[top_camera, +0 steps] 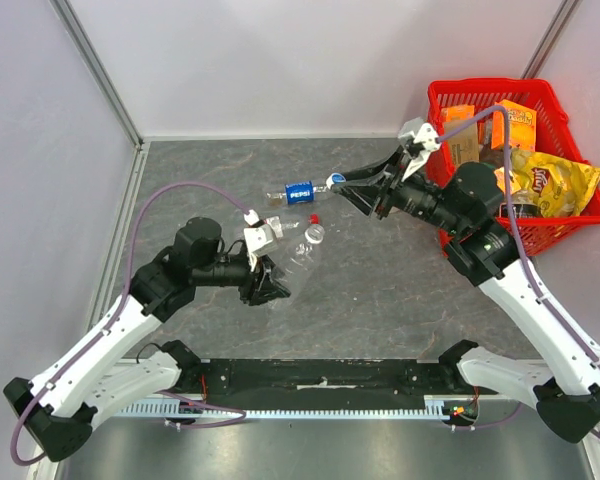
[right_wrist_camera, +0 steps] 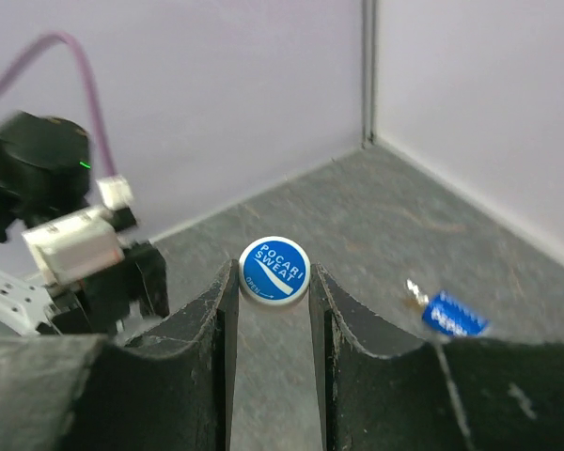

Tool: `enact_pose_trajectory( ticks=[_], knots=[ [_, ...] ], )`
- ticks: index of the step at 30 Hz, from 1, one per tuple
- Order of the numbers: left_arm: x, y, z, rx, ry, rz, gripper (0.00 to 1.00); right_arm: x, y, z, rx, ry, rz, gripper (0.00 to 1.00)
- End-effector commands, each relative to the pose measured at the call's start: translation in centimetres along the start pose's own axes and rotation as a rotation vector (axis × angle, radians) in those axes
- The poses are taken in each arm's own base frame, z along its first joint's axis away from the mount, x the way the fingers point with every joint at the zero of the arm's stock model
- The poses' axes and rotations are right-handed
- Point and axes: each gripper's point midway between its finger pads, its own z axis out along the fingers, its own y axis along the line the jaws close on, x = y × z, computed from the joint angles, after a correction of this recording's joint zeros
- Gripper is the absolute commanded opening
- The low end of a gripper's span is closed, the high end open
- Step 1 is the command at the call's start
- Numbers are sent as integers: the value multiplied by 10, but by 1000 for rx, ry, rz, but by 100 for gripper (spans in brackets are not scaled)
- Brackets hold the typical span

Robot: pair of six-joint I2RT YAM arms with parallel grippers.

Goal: Unscrew the bottle caps

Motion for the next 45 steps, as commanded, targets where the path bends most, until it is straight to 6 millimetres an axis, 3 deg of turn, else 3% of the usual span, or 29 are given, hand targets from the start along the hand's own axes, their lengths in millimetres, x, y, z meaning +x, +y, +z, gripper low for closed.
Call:
enact_pose_trajectory(
  ticks=[1,6,15,21,26,33,36,39,45],
  knots=[
    [-27,54,-15,-346,-162,47,2,53,-35,-5,143,127,1,0],
    [-28,72,-23,-469,-301,89,2,118,-54,-12,202,263,32,0],
    [-27,76,-17,-472,-506,182,2,229,-74,-27,311,374,210,0],
    [-17,82,3,-425,-440,150,2,295,-88,-49,409,508,227,0],
    [-23,76,11,-367,-433,118,2,339,-93,-63,484,648,195,0],
    [-36,57,12,-264,-430,126,2,383,-109,-83,616,828,151,0],
    [-37,55,12,-260,-418,118,2,389,-107,-81,613,824,173,2],
    [-40,52,10,-252,-413,111,2,386,-108,-79,620,807,178,17],
    [-38,51,9,-246,-393,110,2,379,-108,-75,620,785,182,37]
  ],
)
